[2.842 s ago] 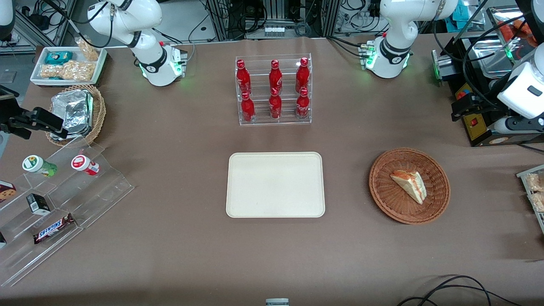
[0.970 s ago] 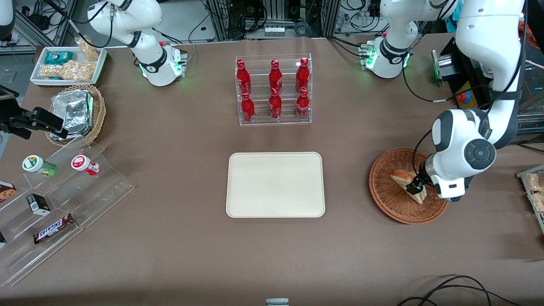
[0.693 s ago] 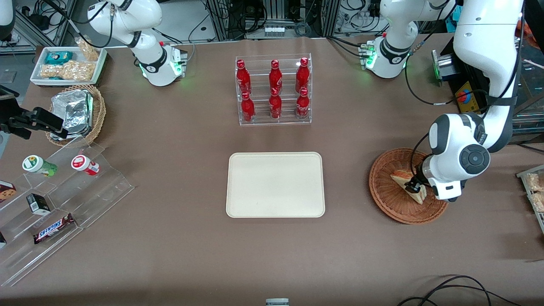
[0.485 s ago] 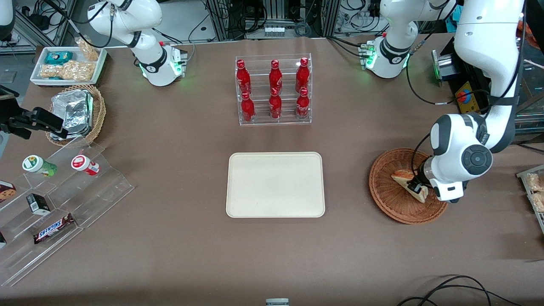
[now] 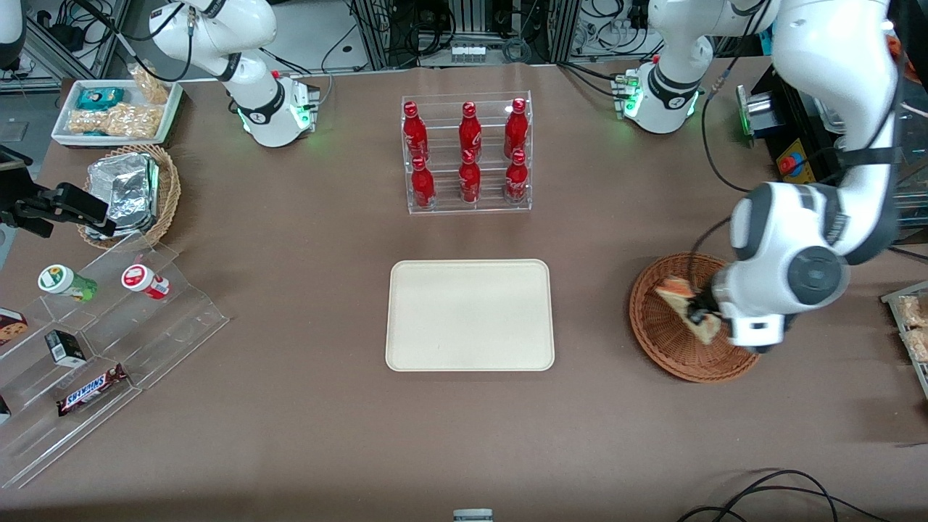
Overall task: Place sandwich from basket to tray
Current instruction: 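Lift the sandwich and carry it over the cream tray, then lower the sandwich onto the tray and open the left gripper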
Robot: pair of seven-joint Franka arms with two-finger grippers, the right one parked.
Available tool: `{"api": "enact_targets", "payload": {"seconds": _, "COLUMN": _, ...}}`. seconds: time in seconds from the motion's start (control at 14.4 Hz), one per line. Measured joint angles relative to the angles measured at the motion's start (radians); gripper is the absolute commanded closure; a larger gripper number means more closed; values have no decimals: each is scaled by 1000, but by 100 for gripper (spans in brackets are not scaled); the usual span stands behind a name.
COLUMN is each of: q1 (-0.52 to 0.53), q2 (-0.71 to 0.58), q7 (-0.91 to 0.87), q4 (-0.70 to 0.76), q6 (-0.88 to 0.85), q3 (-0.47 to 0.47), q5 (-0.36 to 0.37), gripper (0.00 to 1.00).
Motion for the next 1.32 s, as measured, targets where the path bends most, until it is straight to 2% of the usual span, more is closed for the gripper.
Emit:
{"api": "enact_targets", "payload": {"seconds": 0.21, "q1": -73, "q2": 19, "q7": 109, "q4": -5, "q6": 112, "q3": -72, "q5": 1, "gripper": 96}}
{"api": "enact_targets", "payload": {"seconds": 0.49, "q1": -241, "q2": 93, "q7": 135, "q4": 0, "q6": 301, "q3": -94, "q5": 1, "gripper": 100}}
{"api": "enact_targets", "payload": {"seconds": 0.76, "q1": -394, "q2": 217, "q7": 80, "q4": 131, "q6": 331, "q3": -93, "q5": 2, "gripper": 100}}
{"api": "enact_targets", "payload": {"seconds": 1.11, "q1": -457, "q2": 338, "q7": 65, "q4": 279, "q6": 331, "q3": -92, "q5": 9, "gripper": 100}}
{"api": "enact_targets", "payload": {"seconds": 1.32, "q1": -458, "q2": 381, "q7": 19, "q4": 312, "q6": 331, "q3": -91, "q5": 79, "gripper": 96}}
